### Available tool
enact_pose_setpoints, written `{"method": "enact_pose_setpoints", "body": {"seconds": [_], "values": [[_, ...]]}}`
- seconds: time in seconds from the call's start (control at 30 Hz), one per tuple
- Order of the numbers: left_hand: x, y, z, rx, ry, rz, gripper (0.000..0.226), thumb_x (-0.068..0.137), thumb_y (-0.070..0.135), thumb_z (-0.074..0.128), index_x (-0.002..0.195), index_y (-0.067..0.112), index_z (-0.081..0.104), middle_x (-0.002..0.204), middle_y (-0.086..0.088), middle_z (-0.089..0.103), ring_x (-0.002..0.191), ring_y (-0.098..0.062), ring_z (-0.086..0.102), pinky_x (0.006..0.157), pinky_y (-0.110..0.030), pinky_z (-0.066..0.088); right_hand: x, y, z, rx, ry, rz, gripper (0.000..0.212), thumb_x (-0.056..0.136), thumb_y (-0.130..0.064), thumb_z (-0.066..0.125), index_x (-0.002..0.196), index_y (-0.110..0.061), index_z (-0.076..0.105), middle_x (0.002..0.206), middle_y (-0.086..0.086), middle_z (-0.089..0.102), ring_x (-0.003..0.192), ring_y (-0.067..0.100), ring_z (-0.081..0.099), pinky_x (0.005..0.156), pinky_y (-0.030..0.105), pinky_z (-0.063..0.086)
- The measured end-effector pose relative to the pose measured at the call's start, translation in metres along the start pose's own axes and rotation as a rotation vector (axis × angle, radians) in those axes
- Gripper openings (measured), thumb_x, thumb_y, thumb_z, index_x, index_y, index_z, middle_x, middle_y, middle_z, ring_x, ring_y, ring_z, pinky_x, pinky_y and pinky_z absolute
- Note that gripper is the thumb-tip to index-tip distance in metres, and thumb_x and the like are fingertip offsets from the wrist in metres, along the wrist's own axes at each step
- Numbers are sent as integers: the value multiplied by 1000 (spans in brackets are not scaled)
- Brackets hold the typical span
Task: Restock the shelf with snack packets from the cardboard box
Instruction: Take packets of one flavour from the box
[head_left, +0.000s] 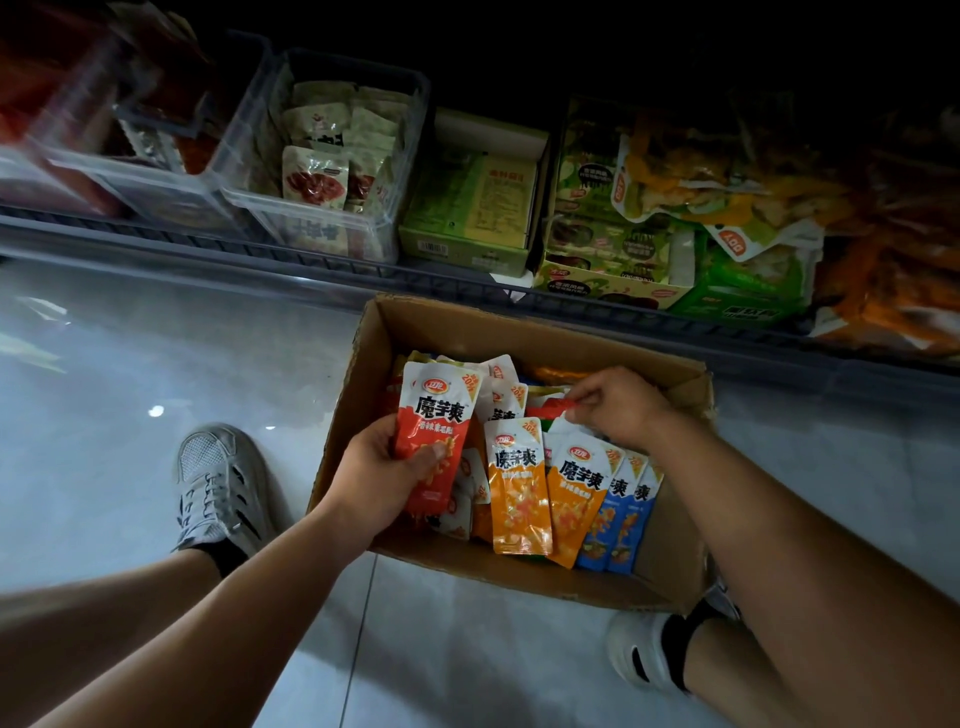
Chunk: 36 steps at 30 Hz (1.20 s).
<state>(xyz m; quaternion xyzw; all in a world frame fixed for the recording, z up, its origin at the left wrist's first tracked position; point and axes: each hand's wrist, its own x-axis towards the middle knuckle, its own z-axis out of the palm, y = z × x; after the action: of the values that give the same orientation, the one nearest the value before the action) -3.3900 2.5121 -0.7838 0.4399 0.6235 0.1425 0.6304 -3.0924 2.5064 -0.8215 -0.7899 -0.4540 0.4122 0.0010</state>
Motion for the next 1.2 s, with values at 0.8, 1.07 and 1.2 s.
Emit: {"method": "enact_pose_setpoints", "body": {"seconds": [0.8, 1.07, 1.2], "values": [[-8, 13, 13, -139, -18, -53, 30, 96, 24, 70, 124, 27, 61, 113, 4, 71, 100, -17, 71, 64, -25, 60, -71, -19, -32, 576, 548, -192, 11, 98, -26, 63, 103, -22, 71, 90, -6, 73, 80, 9, 70, 70, 27, 54], [-32, 32, 22, -344, -104, -94, 33, 97, 21, 70, 128, 23, 62, 114, -3, 76, 101, -28, 75, 92, -53, 60, -111, -46, 1, 1219, 83, 178, 18, 98, -29, 61, 111, -18, 66, 102, 10, 77, 93, 28, 74, 81, 49, 59], [-40, 35, 19, -408, -174, -87, 24, 100, 17, 64, 124, 21, 62, 110, -5, 78, 99, -27, 77, 93, -52, 59, -121, -51, 14, 1179, -125, 75, 31, 91, -17, 69, 121, -11, 63, 107, 14, 75, 98, 32, 73, 87, 50, 57]]}}
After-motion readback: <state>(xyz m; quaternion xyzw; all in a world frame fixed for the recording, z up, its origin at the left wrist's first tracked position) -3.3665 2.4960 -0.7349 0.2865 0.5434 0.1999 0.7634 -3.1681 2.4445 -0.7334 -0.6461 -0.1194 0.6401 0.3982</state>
